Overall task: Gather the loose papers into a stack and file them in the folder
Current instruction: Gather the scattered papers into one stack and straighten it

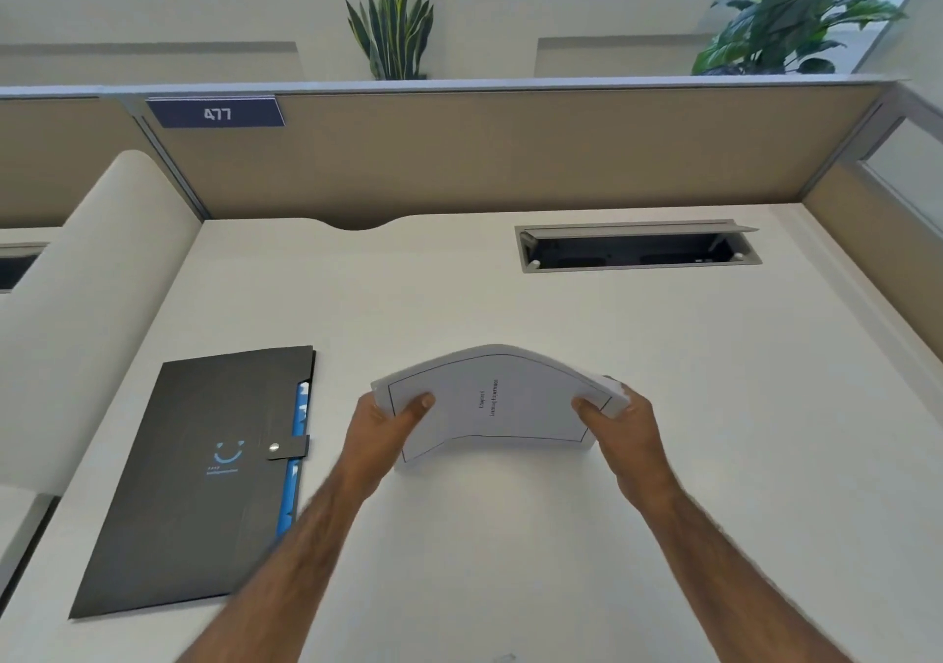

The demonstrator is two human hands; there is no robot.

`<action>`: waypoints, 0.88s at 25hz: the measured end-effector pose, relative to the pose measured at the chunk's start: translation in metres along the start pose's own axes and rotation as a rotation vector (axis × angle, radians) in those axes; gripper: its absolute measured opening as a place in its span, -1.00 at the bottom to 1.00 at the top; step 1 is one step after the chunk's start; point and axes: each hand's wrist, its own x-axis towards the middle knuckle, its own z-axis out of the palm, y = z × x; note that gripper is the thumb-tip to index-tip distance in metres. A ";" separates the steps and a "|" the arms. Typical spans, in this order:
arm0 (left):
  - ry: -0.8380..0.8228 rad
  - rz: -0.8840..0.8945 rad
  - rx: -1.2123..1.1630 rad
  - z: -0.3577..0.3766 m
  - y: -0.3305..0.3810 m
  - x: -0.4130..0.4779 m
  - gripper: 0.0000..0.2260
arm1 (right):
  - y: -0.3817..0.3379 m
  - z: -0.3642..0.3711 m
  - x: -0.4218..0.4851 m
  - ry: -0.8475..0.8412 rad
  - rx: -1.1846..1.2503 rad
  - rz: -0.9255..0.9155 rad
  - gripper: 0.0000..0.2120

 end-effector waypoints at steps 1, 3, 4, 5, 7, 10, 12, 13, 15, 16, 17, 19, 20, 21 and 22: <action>0.009 0.000 0.007 0.003 -0.002 -0.001 -0.82 | 0.002 0.001 -0.002 0.029 0.009 0.006 -0.73; 0.045 0.040 -0.011 0.002 0.001 0.002 -0.79 | 0.000 0.002 -0.003 0.072 0.054 -0.018 -0.77; 0.055 0.060 -0.029 0.001 0.003 0.004 -0.77 | -0.003 0.002 -0.003 0.074 0.065 -0.041 -0.80; 0.065 0.059 -0.047 0.001 0.003 0.006 -0.76 | -0.006 0.002 -0.003 0.059 0.055 -0.058 -0.82; 0.097 -0.003 -0.060 0.003 -0.002 0.003 -0.81 | -0.006 0.003 -0.005 -0.002 -0.018 -0.044 -0.79; 0.142 -0.028 0.028 0.004 -0.001 -0.001 -0.86 | -0.016 -0.001 -0.011 0.043 -0.159 -0.075 -0.68; 0.109 0.088 0.201 -0.002 0.018 0.003 -0.83 | -0.037 -0.011 -0.009 0.178 -0.397 -0.237 -0.53; 0.058 0.160 0.308 -0.004 0.032 0.005 -0.82 | -0.049 -0.016 -0.005 0.190 -0.557 -0.353 -0.46; -0.094 0.298 0.496 0.000 0.061 0.006 -0.89 | -0.074 -0.014 0.000 0.048 -0.839 -0.552 -0.48; -0.172 0.386 0.569 0.007 0.074 0.006 -0.90 | -0.085 -0.006 0.000 -0.066 -0.911 -0.580 -0.57; -0.228 0.483 0.631 0.014 0.084 0.005 -0.88 | -0.094 0.004 0.000 -0.163 -0.923 -0.556 -0.71; -0.095 0.737 0.747 0.025 0.094 0.006 -0.74 | -0.101 0.017 0.002 -0.259 -0.788 -0.425 -0.88; 0.095 0.832 0.773 0.027 0.092 0.007 -0.61 | -0.102 0.020 0.004 -0.244 -0.681 -0.365 -0.86; 0.295 0.815 0.705 0.024 0.090 0.009 -0.43 | -0.101 0.020 0.006 -0.211 -0.542 -0.300 -0.86; 0.411 0.682 0.544 0.021 0.087 0.009 -0.26 | -0.100 0.018 0.007 -0.186 -0.366 -0.231 -0.89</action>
